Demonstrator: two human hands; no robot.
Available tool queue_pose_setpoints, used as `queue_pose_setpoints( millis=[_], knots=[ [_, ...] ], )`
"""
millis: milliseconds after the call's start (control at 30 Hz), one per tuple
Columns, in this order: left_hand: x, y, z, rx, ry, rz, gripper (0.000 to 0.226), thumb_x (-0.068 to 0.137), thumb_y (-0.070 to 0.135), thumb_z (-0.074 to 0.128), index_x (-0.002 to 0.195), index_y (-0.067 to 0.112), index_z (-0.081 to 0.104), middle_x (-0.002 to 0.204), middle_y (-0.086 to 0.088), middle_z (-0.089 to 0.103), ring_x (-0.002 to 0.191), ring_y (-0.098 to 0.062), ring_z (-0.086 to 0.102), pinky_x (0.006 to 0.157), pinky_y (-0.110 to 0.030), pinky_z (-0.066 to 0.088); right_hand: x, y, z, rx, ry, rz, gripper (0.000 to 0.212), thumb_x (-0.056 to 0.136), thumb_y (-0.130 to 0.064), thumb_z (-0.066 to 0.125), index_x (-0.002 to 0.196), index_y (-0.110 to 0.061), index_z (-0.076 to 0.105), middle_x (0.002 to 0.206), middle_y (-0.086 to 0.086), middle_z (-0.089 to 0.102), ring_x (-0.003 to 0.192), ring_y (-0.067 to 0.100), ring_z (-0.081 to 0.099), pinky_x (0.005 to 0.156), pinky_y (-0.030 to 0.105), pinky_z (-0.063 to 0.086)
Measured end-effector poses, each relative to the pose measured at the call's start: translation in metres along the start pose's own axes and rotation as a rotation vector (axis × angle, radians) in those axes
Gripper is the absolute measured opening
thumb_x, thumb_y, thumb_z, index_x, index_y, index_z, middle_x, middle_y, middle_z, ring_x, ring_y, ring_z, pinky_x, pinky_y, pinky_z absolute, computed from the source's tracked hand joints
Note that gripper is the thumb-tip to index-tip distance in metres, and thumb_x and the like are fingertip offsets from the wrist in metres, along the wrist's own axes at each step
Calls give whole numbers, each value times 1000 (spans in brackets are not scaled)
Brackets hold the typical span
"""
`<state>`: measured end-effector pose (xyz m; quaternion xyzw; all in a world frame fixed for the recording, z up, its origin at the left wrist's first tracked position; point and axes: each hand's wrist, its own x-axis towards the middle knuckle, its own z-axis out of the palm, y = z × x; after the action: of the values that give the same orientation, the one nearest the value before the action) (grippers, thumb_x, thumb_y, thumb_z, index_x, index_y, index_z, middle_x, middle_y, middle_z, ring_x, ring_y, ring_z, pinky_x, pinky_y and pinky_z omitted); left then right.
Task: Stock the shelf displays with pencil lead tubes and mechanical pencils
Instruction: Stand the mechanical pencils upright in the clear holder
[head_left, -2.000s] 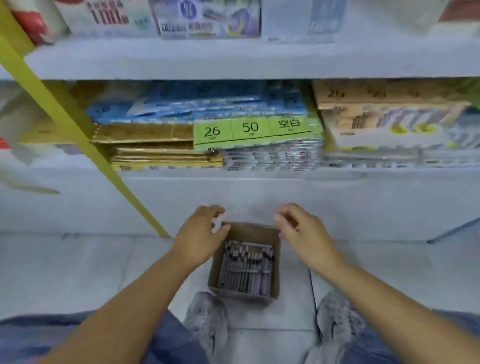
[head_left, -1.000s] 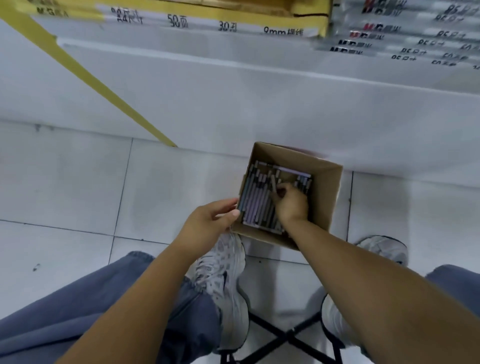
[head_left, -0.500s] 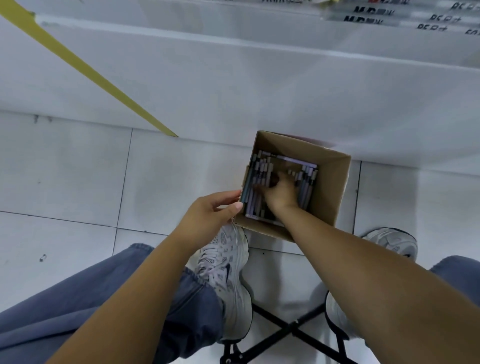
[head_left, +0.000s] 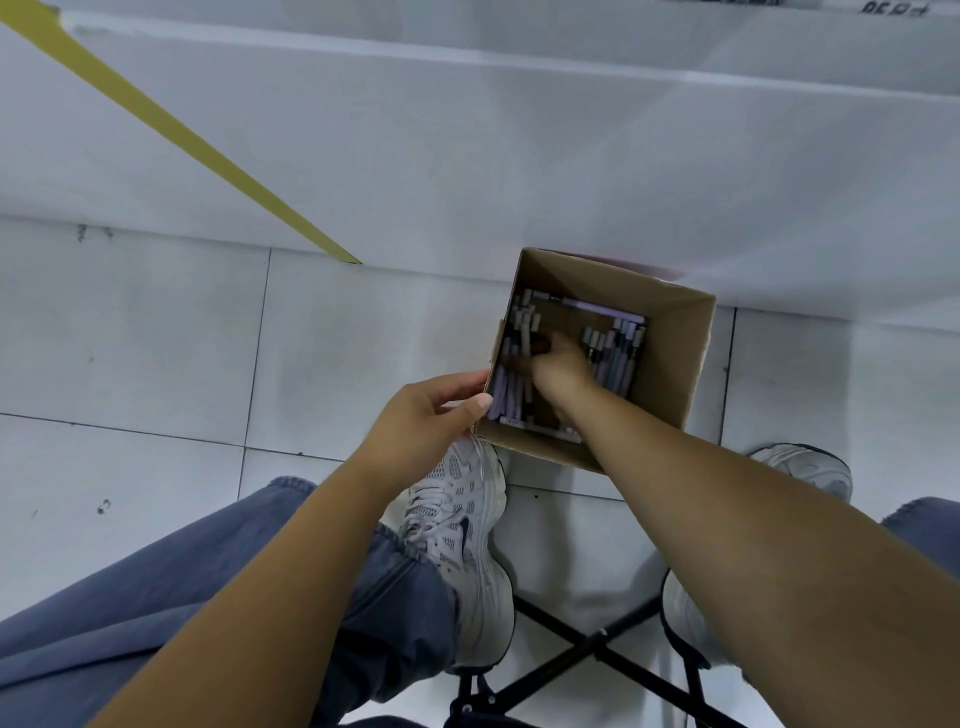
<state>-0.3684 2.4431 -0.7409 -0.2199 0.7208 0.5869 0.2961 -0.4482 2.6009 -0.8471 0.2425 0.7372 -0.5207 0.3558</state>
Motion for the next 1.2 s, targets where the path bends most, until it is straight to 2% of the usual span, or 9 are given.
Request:
queue_pose_setpoints(
  millis=[133,300,400,500,633,800,967,1100,1200],
  knots=[
    [0,0,0,15,-2,2,34,98,27,61,131,33,64,115,17,73,95,2,69,83,-19,56,1,-5,-5,77,-105,59,37,81,-15,75,113,-25,59,97,-7,65,98,21,62,91,38,49],
    [0,-1,0,30,10,-4,35,97,29,62,132,33,64,114,17,72,96,-6,69,87,-21,56,-1,-5,-3,163,-127,98,44,80,-13,75,120,-23,58,104,-3,66,104,23,61,96,41,48],
    [0,-1,0,34,8,2,32,97,27,61,128,37,64,107,23,73,93,-1,69,84,-18,56,-2,-6,-4,173,-131,76,47,80,-11,75,122,-23,58,105,-4,66,100,20,61,91,37,48],
    [1,-1,0,41,1,7,30,98,28,61,121,46,64,103,30,72,91,7,68,80,-12,55,-3,-7,-6,192,-141,93,31,80,-11,74,104,-26,62,96,-5,67,94,18,63,85,35,50],
    [2,-4,0,45,5,-7,30,98,28,61,123,43,65,105,27,73,95,6,68,82,-13,55,-4,-7,-10,207,-130,125,22,79,-18,76,96,-24,63,88,-5,67,81,13,63,64,25,45],
    [4,-7,-1,54,10,-6,30,97,27,62,124,41,66,103,26,73,96,5,68,85,-18,56,-5,-6,-11,227,-127,111,26,78,-23,77,101,-23,64,89,-5,67,82,13,63,63,25,45],
    [6,-4,-1,65,4,-8,31,97,25,62,123,42,67,106,21,74,95,-2,70,81,-19,58,-10,-5,-16,290,-59,54,22,84,-20,72,105,-25,65,102,1,71,99,21,65,95,41,49],
    [4,5,2,132,23,1,34,97,23,63,107,55,64,100,31,71,92,5,68,79,-18,57,-25,-10,-36,309,-115,-20,13,91,-15,63,100,-24,64,94,1,73,93,19,70,97,45,49],
    [2,16,8,255,93,-8,40,97,26,63,136,34,58,130,9,64,105,-6,64,91,-30,55,-44,-18,-57,336,-194,-81,16,92,-15,61,107,-20,63,97,3,74,95,18,71,95,44,51]
  ],
)
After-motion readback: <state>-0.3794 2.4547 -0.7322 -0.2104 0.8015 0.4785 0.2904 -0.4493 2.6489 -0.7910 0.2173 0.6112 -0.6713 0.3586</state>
